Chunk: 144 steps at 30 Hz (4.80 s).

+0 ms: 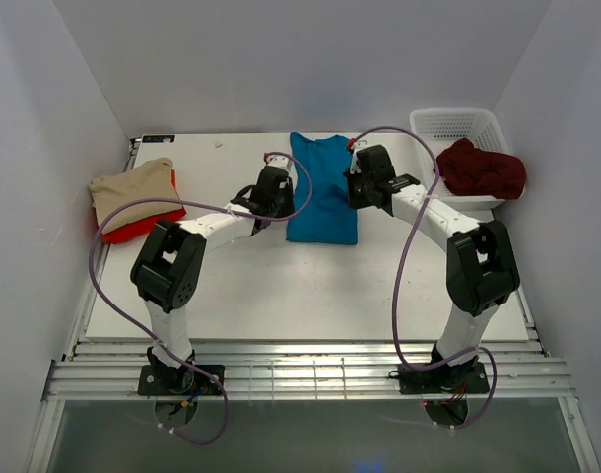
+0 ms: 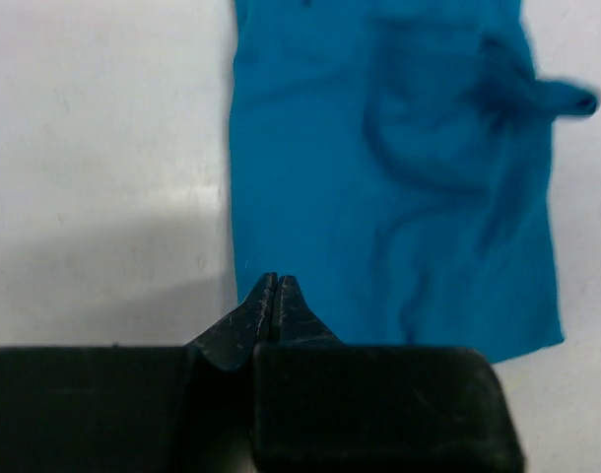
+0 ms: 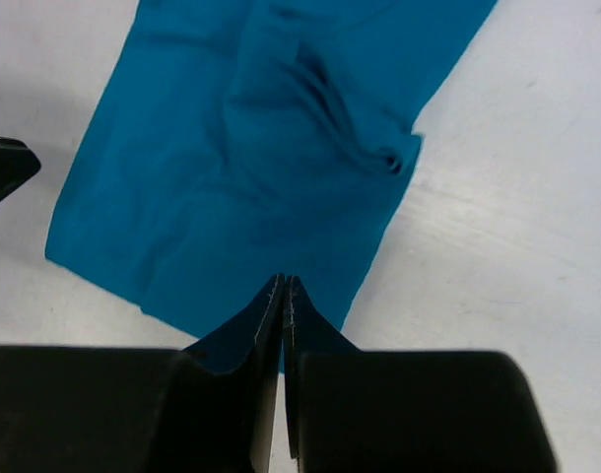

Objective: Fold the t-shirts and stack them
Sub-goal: Fold the folded rectangular tshirt in 1/3 of the way, then grab one side of the 2/3 rectangular tshirt with both arms

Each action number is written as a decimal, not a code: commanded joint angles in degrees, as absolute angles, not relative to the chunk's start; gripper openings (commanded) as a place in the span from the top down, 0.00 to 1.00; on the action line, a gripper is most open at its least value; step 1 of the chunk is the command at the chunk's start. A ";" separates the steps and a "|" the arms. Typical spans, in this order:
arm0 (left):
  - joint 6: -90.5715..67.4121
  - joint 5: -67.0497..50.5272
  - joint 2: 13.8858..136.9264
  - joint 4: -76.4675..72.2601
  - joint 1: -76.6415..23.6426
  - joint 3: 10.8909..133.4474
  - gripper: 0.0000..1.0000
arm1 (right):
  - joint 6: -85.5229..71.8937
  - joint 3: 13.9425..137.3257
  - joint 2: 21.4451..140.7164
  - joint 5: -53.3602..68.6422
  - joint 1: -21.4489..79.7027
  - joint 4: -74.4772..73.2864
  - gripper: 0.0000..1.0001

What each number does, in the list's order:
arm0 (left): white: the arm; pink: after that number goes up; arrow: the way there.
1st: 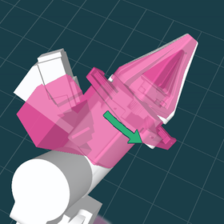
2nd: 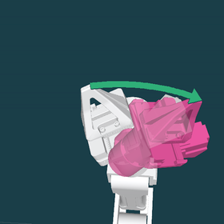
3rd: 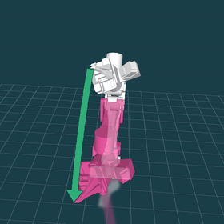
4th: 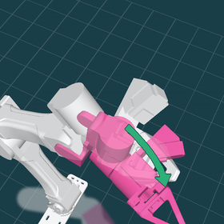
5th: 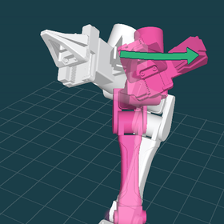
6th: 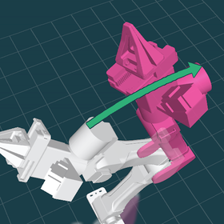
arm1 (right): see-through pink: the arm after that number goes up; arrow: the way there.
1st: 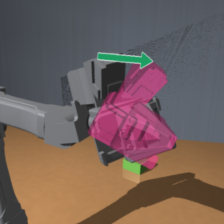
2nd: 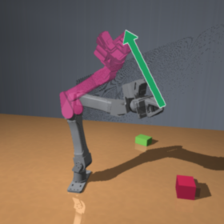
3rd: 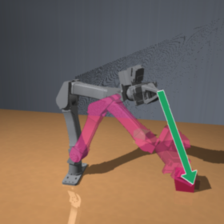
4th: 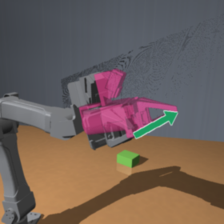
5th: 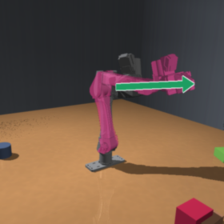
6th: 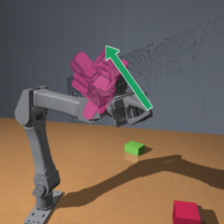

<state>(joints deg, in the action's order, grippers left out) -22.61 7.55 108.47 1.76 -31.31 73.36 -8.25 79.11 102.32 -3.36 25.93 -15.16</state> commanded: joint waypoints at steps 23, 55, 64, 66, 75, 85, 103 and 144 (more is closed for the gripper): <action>-32.96 -2.99 107.31 -4.31 -33.40 61.26 1.00 | -14.24 69.43 109.60 3.25 27.07 -14.94 0.92; -26.72 1.67 108.46 7.91 -33.31 61.44 1.00 | -10.72 72.25 110.74 -4.83 27.07 -23.91 0.92; -29.00 1.23 99.95 9.58 -35.51 52.23 1.00 | -12.65 62.15 102.14 -4.04 28.39 -23.55 0.92; -29.70 1.14 97.83 10.36 -36.38 50.55 1.00 | -13.18 60.21 99.68 -3.78 29.35 -23.73 0.92; -32.60 0.79 86.67 15.20 -41.82 45.53 1.00 | -17.49 55.02 90.45 -3.95 35.85 -28.65 0.92; -29.19 2.46 86.65 8.01 -44.21 54.75 1.00 | -15.21 69.16 85.25 -9.58 36.65 -30.33 0.90; -26.28 -8.00 103.71 -5.27 -41.22 63.55 1.00 | -12.13 73.65 104.93 -8.26 30.77 -17.58 0.88; -28.65 9.84 92.90 11.42 -42.89 57.40 0.51 | -14.49 61.10 89.83 -1.85 28.56 -21.80 0.39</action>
<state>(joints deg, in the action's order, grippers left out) -28.77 5.65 94.39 3.05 -43.03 57.45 -10.22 67.64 89.14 -5.15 26.02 -18.92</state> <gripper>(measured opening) 0.483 0.590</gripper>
